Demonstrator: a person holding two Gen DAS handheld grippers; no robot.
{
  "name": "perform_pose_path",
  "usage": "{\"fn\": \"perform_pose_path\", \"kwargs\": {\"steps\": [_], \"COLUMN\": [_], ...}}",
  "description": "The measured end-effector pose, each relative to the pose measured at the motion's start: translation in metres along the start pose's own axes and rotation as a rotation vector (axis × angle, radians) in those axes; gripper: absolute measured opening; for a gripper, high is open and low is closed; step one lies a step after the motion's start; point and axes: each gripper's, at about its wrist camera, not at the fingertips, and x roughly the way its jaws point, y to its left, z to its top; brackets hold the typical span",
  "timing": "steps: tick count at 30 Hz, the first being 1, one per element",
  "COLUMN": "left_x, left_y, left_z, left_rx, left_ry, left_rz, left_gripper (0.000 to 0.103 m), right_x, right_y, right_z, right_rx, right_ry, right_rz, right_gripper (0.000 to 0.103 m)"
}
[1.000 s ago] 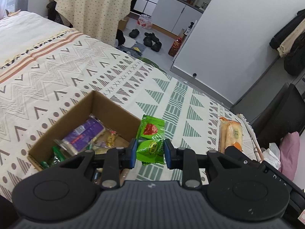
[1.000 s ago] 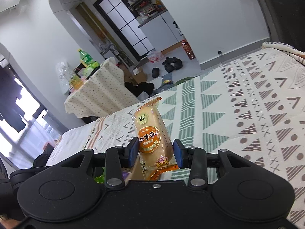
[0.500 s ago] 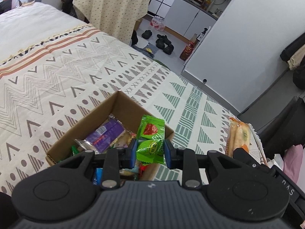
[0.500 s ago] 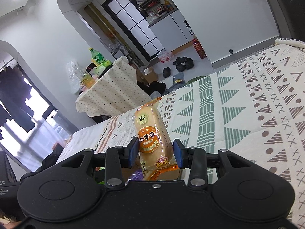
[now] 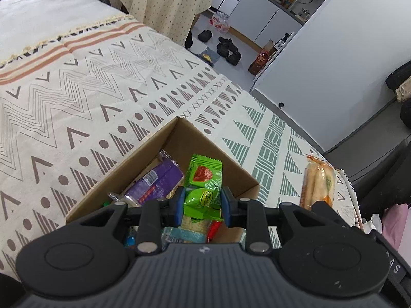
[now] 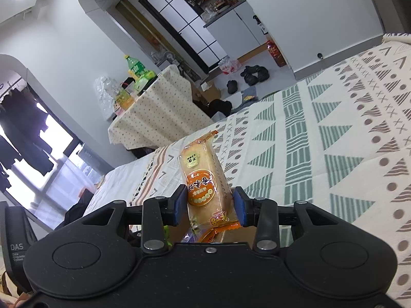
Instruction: Organize snacks
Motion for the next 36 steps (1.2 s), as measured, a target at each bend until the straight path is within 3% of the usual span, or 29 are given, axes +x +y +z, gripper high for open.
{"fn": "perform_pose_path", "kwargs": {"steps": [5,13,17,19,22,29,31,36], "left_x": [0.017,0.029,0.021,0.016,0.01,-0.012,-0.021,-0.047], "left_y": [0.003,0.013,0.018,0.02,0.02,0.008,0.003,-0.002], "left_z": [0.01,0.023,0.026,0.026,0.024,0.016,0.014,0.008], "left_rx": [-0.006,-0.006,-0.001,-0.001,0.0,0.033,0.053,0.08], "left_ry": [0.031,0.068,0.06,0.052,0.044,0.027,0.047,0.043], "left_rz": [-0.057,-0.051,-0.028,-0.012,0.006,0.065,0.069,0.065], "left_gripper": [0.029,0.033,0.043,0.048,0.053,0.075,0.078,0.083], "right_x": [0.019,0.042,0.049,0.05,0.047,0.022,0.013,-0.01], "right_y": [0.009,0.019,0.023,0.025,0.023,0.018,0.012,0.003], "right_z": [-0.003,-0.008,-0.008,-0.009,-0.012,-0.006,-0.008,-0.009], "right_rx": [-0.015,-0.035,-0.043,-0.047,-0.047,-0.029,-0.019,0.014], "right_ry": [0.033,0.068,0.078,0.078,0.069,0.029,0.008,0.0], "right_rz": [-0.012,-0.047,-0.044,-0.05,-0.059,-0.057,-0.055,-0.098], "right_gripper": [0.039,0.039,0.039,0.045,0.063,0.072,0.079,0.08]}}
